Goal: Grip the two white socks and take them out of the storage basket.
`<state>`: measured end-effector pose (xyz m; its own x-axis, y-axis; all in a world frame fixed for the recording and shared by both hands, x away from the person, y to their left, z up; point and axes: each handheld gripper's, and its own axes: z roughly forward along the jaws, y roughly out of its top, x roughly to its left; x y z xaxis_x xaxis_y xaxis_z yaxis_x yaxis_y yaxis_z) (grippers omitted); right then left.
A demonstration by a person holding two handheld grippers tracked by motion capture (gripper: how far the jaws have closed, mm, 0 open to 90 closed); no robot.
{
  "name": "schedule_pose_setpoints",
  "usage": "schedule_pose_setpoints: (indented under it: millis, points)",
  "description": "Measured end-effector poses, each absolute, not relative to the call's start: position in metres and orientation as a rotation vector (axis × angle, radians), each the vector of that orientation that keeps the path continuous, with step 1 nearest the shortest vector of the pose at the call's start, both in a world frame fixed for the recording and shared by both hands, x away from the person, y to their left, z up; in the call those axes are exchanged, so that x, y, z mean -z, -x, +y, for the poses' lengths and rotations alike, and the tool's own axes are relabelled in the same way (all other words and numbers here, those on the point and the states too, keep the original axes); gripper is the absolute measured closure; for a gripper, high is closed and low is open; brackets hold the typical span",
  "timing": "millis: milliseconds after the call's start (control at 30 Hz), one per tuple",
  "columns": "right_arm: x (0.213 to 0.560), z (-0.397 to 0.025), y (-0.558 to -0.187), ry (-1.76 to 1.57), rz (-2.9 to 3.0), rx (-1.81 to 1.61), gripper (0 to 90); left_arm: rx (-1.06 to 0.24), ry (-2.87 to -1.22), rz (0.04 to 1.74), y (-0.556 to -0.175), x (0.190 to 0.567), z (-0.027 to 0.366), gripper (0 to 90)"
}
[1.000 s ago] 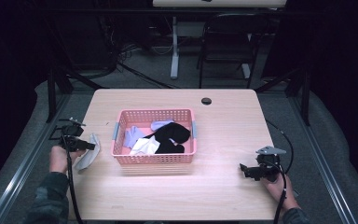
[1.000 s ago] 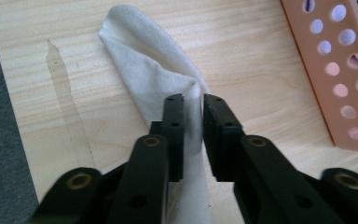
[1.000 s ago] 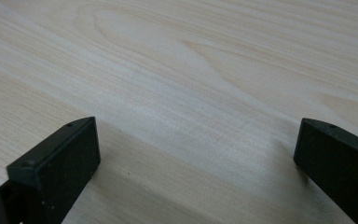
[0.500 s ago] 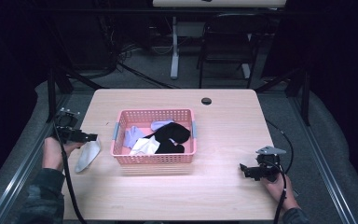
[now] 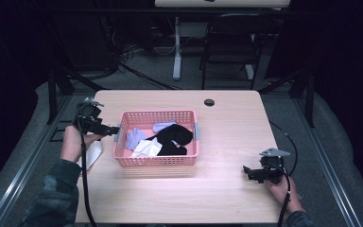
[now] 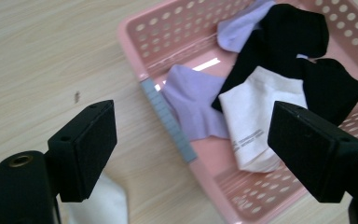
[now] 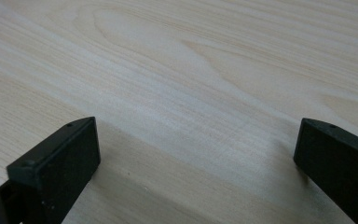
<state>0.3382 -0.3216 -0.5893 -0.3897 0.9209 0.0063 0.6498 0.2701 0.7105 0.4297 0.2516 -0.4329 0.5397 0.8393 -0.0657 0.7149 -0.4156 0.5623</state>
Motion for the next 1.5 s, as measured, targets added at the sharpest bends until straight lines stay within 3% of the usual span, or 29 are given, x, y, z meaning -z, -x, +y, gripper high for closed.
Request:
schedule_pose_setpoints:
  millis: [500,800,1100,1133,1267,1400,1500]
  points:
    - [0.589,-0.322,-0.338,-1.42,2.137,-0.897,0.0,-0.091,-2.411,1.186,-0.46,0.483,0.184,16.7]
    - [0.589,-0.322,-0.338,-1.421,2.137,-0.898,0.0,0.01,-2.507,1.168,-0.462,0.509,0.164,27.8]
    - [0.589,-0.322,-0.338,-1.42,2.137,-0.897,0.0,0.04,-2.587,1.161,-0.462,0.517,0.152,46.4]
    - [0.589,-0.322,-0.338,-1.42,2.137,-0.897,0.0,0.045,-2.592,1.17,-0.461,0.518,0.151,51.8]
    - [0.589,-0.321,-0.338,-1.423,2.131,-0.897,0.0,0.031,-2.642,1.174,-0.46,0.525,0.149,57.6]
    - [0.589,-0.322,-0.338,-1.42,2.137,-0.897,0.0,0.032,-2.637,1.186,-0.46,0.528,0.148,73.9]
    - [0.589,-0.322,-0.338,-1.421,2.135,-0.898,0.0,0.015,-2.647,1.176,-0.459,0.526,0.148,80.8]
